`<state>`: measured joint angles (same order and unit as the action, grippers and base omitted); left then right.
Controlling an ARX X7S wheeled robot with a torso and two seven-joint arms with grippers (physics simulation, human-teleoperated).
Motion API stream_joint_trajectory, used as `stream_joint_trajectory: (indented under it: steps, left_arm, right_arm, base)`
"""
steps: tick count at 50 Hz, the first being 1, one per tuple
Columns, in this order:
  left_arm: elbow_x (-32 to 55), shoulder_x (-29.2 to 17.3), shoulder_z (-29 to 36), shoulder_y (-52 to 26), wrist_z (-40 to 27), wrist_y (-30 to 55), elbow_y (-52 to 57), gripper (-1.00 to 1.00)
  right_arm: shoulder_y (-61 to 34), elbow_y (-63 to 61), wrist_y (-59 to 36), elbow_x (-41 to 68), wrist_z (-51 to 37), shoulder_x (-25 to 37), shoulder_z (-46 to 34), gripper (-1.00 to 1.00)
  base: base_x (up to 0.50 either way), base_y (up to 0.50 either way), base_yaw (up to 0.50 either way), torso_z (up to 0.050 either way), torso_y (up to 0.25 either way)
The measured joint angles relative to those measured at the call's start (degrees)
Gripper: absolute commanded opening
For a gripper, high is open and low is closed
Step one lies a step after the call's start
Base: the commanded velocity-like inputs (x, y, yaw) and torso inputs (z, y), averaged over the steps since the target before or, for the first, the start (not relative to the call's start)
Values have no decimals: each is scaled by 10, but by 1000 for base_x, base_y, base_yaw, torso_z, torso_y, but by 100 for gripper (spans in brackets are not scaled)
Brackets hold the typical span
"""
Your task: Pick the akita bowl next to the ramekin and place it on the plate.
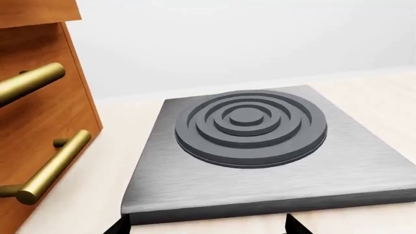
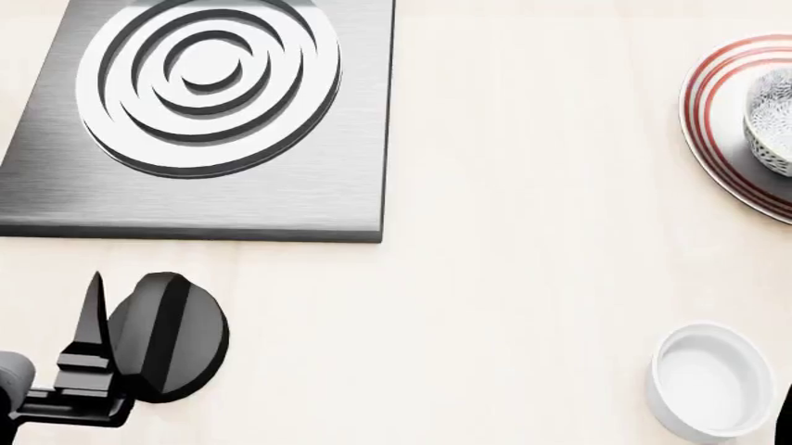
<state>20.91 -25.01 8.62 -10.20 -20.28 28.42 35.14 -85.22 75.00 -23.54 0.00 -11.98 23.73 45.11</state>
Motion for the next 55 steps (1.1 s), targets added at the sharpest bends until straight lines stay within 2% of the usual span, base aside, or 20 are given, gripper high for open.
stream_joint_trajectory:
  steps: [7, 8, 23, 35, 44, 55]
  left_arm:
    - [0, -1, 0, 1, -1, -2, -1, 100]
    - [0, -1, 0, 1, -1, -2, -2, 100]
    - [0, -2, 2, 1, -3, -4, -5, 100]
    - [1, -2, 4, 1, -4, -5, -8, 100]
    - [1, -2, 5, 3, -5, -7, -8, 100]
    - [3, -3, 6, 5, -6, -9, -7, 100]
  right_arm:
    - [3, 0, 2, 4, 3, 1, 4, -100]
    - [3, 0, 3, 4, 3, 1, 5, 100]
    - [3, 0, 8, -3, 17, 2, 2, 100]
    - [-24, -6, 70, -71, 59, -23, -123, 100]
    - [44, -172, 39, -112, 98, -67, -183, 100]
    - [156, -399, -14, -141, 144, -113, -220, 100]
  base:
    - [0, 0, 0, 0, 0]
    - [0, 0, 0, 0, 0]
    - [0, 0, 0, 0, 0]
    - [0, 0, 0, 0, 0]
    - [0, 0, 0, 0, 0]
    - [0, 0, 0, 0, 0]
